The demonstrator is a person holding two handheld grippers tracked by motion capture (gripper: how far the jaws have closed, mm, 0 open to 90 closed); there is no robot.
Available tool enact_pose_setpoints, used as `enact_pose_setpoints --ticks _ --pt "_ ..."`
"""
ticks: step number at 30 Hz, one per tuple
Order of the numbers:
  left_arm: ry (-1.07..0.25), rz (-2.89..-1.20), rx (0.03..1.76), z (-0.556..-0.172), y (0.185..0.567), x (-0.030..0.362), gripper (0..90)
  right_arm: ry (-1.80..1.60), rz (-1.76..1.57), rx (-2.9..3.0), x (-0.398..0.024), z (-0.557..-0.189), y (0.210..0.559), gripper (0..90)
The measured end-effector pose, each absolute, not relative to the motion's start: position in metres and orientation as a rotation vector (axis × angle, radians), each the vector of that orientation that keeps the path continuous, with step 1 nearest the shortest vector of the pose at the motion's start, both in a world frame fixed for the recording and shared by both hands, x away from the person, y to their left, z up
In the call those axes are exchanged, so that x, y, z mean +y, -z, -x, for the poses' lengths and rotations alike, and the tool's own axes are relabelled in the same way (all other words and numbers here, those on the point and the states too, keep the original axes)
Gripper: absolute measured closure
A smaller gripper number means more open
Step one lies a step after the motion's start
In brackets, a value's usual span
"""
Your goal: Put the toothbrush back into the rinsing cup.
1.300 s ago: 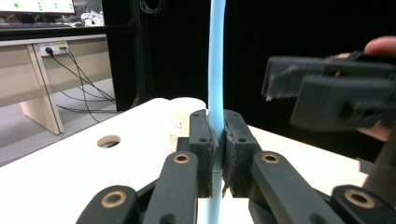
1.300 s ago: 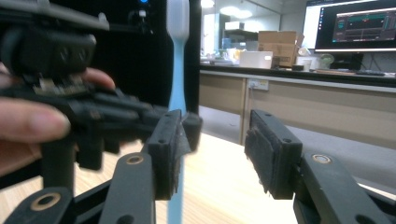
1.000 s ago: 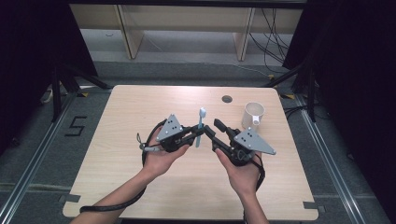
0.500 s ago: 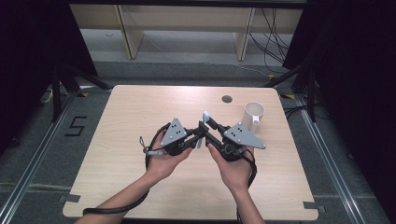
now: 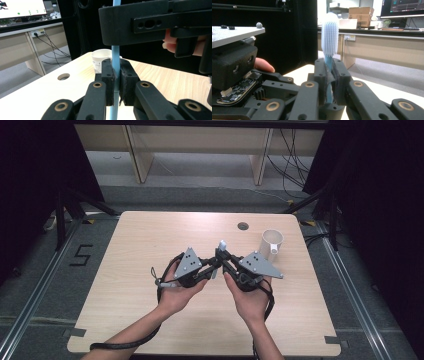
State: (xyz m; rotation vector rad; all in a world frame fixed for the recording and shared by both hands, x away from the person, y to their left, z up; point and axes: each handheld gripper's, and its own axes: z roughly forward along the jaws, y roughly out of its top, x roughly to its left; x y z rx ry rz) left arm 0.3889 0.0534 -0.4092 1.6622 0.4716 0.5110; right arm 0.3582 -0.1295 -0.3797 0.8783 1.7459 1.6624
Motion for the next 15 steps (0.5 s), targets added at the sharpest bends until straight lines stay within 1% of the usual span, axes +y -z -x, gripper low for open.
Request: enact_pose_setpoints --ticks 7,8,11,15 --pt "-0.513 -1.670 0.471 -0.389 0.410 0.054 81.8 -1.663 -0.878 1.748 -0.129 -0.358 0.380 85.1" --pt "-0.515 -1.671 0.472 -0.389 0.410 0.054 78.6 -1.663 -0.884 1.742 -0.129 -0.358 0.380 85.1" --pt "-0.528 -1.677 0.487 -0.387 0.411 0.055 64.7 -1.660 -0.890 1.731 -0.131 -0.358 0.378 85.1" --pt "-0.546 -1.678 0.509 -0.384 0.414 0.063 51.1 -1.650 -0.886 1.703 -0.136 -0.361 0.376 85.1"
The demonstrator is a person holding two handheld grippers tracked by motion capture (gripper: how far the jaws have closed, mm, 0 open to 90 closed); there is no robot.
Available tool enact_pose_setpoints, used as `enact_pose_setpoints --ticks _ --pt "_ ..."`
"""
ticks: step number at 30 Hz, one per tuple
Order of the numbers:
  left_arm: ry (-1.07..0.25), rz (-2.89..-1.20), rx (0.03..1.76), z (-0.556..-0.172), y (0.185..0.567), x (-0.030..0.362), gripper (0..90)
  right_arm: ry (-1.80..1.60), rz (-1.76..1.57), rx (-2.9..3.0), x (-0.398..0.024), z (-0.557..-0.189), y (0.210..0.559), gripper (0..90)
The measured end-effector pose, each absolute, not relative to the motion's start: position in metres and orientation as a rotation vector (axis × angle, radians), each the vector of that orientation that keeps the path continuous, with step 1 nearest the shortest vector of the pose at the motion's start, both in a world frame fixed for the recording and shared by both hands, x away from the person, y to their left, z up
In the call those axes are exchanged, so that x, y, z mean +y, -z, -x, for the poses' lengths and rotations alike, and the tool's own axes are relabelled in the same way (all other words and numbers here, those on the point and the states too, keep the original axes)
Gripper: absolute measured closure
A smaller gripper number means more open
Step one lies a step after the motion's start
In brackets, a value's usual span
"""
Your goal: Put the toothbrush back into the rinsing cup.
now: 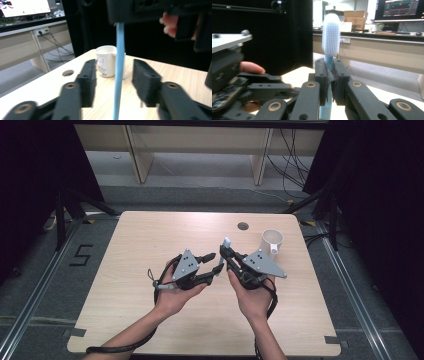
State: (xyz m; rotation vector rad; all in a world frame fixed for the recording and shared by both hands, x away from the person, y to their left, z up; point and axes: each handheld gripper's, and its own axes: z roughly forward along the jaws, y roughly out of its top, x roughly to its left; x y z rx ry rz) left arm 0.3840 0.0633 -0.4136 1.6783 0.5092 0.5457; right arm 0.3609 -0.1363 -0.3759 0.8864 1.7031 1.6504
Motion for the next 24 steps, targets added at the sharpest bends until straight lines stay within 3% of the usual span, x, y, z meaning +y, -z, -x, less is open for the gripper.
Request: enact_pose_setpoints --ticks 8,24 --pt "-0.624 -1.698 0.568 -0.380 0.420 0.098 37.4 -1.593 -0.930 1.692 -0.146 -0.364 0.376 85.1" --pt "-0.706 -1.691 0.671 -0.376 0.430 0.172 35.3 -1.496 -0.958 1.635 -0.175 -0.379 0.369 85.1"
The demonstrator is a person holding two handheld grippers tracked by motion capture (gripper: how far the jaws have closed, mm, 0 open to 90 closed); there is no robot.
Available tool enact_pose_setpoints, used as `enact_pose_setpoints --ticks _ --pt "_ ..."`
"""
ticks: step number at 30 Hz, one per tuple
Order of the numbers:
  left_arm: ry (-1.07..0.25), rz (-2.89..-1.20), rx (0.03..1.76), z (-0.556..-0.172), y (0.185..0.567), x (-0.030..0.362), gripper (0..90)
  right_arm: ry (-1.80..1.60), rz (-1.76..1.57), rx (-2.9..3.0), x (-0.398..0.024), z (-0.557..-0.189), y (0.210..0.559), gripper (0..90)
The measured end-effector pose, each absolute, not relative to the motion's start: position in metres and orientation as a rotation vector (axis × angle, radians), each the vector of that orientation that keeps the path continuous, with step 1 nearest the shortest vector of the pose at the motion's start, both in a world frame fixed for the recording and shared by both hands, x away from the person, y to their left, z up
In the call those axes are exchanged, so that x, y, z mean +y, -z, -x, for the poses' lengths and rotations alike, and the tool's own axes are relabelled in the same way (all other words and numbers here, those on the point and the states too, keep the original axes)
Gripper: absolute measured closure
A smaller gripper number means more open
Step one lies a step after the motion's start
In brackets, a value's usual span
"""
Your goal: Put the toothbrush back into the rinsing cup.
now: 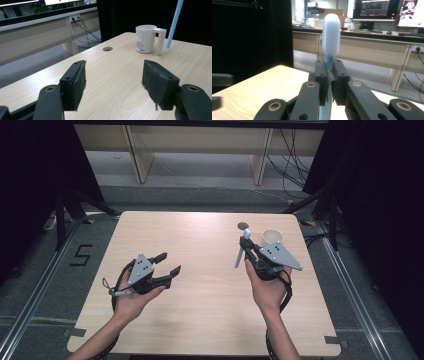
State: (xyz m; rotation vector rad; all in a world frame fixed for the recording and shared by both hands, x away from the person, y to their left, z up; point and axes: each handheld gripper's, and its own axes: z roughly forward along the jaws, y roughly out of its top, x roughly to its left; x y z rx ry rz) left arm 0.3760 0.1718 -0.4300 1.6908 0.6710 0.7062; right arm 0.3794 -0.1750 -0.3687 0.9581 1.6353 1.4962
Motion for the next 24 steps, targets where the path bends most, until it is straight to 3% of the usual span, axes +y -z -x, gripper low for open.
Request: enact_pose_setpoints --ticks 12,24 --pt "-0.744 -1.635 0.769 -0.359 0.444 0.213 34.7 -1.453 -1.019 1.598 -0.194 -0.392 0.363 85.1" --pt "-0.735 -1.618 0.861 -0.349 0.466 0.230 34.6 -1.404 -1.066 1.556 -0.211 -0.404 0.360 85.1"
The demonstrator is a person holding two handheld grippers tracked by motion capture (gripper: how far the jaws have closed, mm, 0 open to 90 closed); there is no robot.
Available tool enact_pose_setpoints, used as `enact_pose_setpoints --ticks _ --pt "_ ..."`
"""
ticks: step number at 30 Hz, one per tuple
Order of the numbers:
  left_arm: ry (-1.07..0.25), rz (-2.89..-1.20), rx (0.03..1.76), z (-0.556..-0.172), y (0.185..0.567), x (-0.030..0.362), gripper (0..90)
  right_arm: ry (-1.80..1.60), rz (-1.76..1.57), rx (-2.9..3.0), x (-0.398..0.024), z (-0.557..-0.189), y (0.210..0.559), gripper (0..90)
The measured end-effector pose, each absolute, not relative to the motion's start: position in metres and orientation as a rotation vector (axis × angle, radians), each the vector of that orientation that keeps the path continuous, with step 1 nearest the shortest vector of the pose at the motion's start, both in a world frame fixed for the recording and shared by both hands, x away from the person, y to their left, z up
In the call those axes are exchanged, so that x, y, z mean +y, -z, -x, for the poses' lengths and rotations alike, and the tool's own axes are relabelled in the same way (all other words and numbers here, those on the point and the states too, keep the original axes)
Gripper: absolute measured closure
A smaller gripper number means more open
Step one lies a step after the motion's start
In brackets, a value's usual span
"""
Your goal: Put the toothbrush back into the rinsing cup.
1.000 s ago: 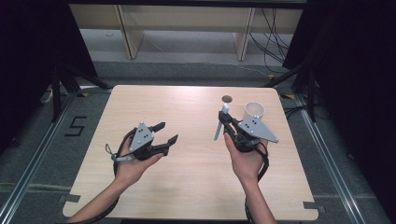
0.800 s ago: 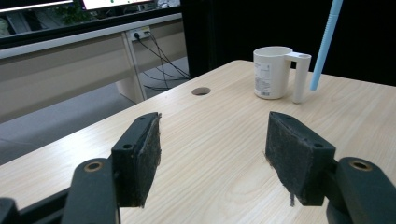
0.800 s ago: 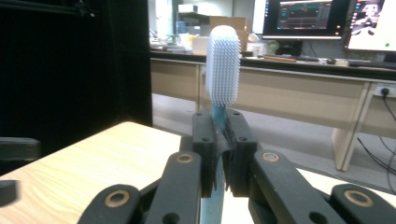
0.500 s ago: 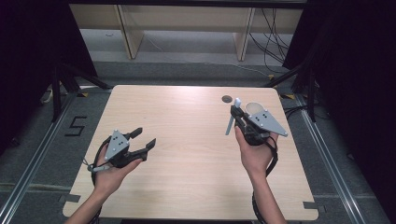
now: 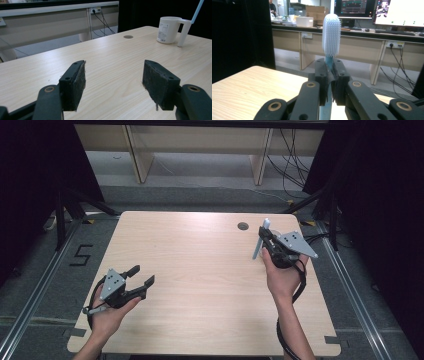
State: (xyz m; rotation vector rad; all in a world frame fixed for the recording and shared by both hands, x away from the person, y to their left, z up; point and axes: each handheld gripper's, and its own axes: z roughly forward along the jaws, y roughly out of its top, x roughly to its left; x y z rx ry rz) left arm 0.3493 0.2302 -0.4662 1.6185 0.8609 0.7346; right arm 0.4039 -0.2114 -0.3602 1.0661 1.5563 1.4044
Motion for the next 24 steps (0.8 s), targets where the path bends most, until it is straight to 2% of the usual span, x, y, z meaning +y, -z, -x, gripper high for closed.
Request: enact_pose_setpoints --ticks 24 --pt "-0.724 -1.610 0.937 -0.342 0.485 0.241 34.3 -1.329 -1.107 1.501 -0.232 -0.420 0.354 85.0"
